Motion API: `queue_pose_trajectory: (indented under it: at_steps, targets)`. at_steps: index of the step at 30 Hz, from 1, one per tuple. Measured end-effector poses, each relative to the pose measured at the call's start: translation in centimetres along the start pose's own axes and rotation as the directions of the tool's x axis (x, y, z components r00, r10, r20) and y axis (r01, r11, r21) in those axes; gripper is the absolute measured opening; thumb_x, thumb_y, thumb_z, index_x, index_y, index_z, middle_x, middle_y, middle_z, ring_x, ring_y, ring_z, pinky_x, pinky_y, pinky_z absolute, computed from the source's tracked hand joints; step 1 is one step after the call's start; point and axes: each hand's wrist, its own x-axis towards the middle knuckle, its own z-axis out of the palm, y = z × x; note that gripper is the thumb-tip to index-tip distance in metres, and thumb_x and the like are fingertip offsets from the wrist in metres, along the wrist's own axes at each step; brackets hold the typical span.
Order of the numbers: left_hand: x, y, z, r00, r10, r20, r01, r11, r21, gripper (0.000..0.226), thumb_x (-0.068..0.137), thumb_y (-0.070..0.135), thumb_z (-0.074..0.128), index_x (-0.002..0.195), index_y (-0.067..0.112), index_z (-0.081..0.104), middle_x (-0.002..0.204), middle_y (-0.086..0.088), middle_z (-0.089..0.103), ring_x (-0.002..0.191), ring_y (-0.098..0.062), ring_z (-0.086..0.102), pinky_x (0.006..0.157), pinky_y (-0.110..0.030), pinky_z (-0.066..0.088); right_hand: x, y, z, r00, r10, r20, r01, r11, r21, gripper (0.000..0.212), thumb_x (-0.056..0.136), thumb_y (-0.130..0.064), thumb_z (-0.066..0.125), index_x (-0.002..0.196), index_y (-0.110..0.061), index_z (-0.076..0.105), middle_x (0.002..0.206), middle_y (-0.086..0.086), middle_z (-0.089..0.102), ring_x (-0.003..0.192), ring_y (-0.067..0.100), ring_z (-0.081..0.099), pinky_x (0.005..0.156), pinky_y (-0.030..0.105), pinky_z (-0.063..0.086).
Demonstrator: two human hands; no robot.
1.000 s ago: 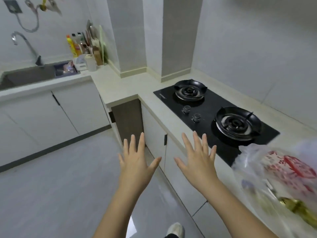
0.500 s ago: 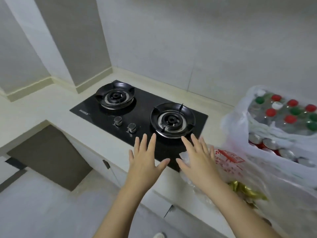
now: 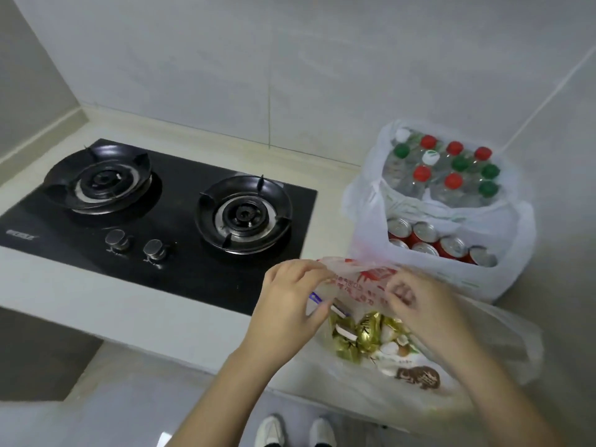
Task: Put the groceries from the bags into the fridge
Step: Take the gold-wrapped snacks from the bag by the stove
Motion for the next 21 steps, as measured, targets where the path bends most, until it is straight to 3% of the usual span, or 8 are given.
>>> queue_pose_trajectory:
  at_steps: [2,4,8,11,14,16,18,21]
  targets:
    - [0.5,0.9,0.8,0.999,0.035,0.032,-0.035,0.999,0.003,0.031,0.084,0.040,0.054,0.111,0.030,0.066,0.110,0.017,0.060,0.110,-0.006,0.053,0.104,-0.031,0.033,0.1,1.9,-0.5,0.976,0.091,0.200,-0.080,0.995,-0.062,0.008,0.090,-0.030,0.062,0.084,-0.033,0.060,0.087,-0.016,0.064,0.080,0.002,0.062,0.078,0.032,0.056]
    - [0.8,1.5,1.9,0.995,0.050,0.087,-0.054,0.998,0.035,0.029,0.082,0.040,0.055,0.108,0.031,0.066,0.107,0.018,0.062,0.109,-0.008,0.055,0.107,-0.039,0.032,-0.1,3.4,-1.0,0.898,0.185,0.398,-0.133,0.979,-0.155,0.006,0.089,-0.034,0.064,0.091,-0.030,0.059,0.095,-0.014,0.064,0.087,0.004,0.062,0.084,0.034,0.054]
    - [0.8,1.8,4.4,0.965,-0.024,0.263,-0.010,0.992,0.127,0.029,0.082,0.037,0.065,0.111,0.035,0.064,0.115,0.019,0.059,0.117,-0.008,0.049,0.115,-0.046,0.020,-0.1,4.9,-1.7,0.671,0.316,0.671,-0.039,0.919,-0.393,0.049,0.082,-0.040,0.072,0.124,-0.027,0.050,0.111,-0.008,0.051,0.094,0.011,0.051,0.065,0.022,0.040]
    - [0.5,1.7,5.8,0.924,-0.097,0.371,0.038,0.986,0.163,0.032,0.085,0.040,0.064,0.116,0.039,0.060,0.125,0.021,0.051,0.127,-0.005,0.039,0.117,-0.048,0.013,-0.2,5.6,-1.3,0.573,0.391,0.720,0.003,0.878,-0.479,0.064,0.086,-0.038,0.070,0.139,-0.018,0.041,0.132,0.000,0.050,0.097,0.015,0.046,0.072,0.024,0.039]
    - [0.0,1.6,7.0,0.879,-0.147,0.454,0.049,0.974,0.220,0.040,0.086,0.042,0.062,0.126,0.039,0.054,0.134,0.018,0.044,0.134,-0.005,0.029,0.119,-0.050,0.007,-0.5,6.3,-0.7,0.522,0.421,0.742,0.034,0.859,-0.512,0.071,0.085,-0.037,0.070,0.145,-0.018,0.036,0.138,0.003,0.050,0.093,0.017,0.050,0.063,0.023,0.041]
    - [-0.3,1.5,7.7,0.869,-0.160,0.468,0.047,0.969,0.243,0.043,0.086,0.040,0.062,0.128,0.039,0.053,0.136,0.015,0.043,0.138,-0.007,0.025,0.119,-0.053,0.006,-0.6,6.5,-0.5,0.514,0.419,0.749,0.043,0.859,-0.510,0.071,0.087,-0.036,0.069,0.147,-0.020,0.034,0.137,0.003,0.050,0.097,0.018,0.053,0.067,0.023,0.042]
    - [-0.5,1.4,8.4,0.862,-0.170,0.477,0.045,0.964,0.262,0.045,0.086,0.038,0.063,0.129,0.039,0.052,0.139,0.013,0.041,0.141,-0.009,0.020,0.119,-0.053,0.003,-0.6,6.7,-0.1,0.513,0.413,0.752,0.005,0.875,-0.485,0.073,0.088,-0.034,0.066,0.150,-0.020,0.030,0.128,0.002,0.054,0.093,0.017,0.054,0.067,0.023,0.043]
    - [-0.4,1.1,9.3,0.849,-0.181,0.496,0.041,0.959,0.281,0.046,0.085,0.036,0.064,0.129,0.039,0.052,0.143,0.012,0.038,0.143,-0.011,0.016,0.118,-0.053,0.000,-0.2,7.4,0.7,0.496,0.434,0.753,-0.097,0.889,-0.448,0.083,0.086,-0.035,0.068,0.152,-0.018,0.020,0.088,-0.001,0.054,0.068,0.012,0.055,0.056,0.021,0.043]
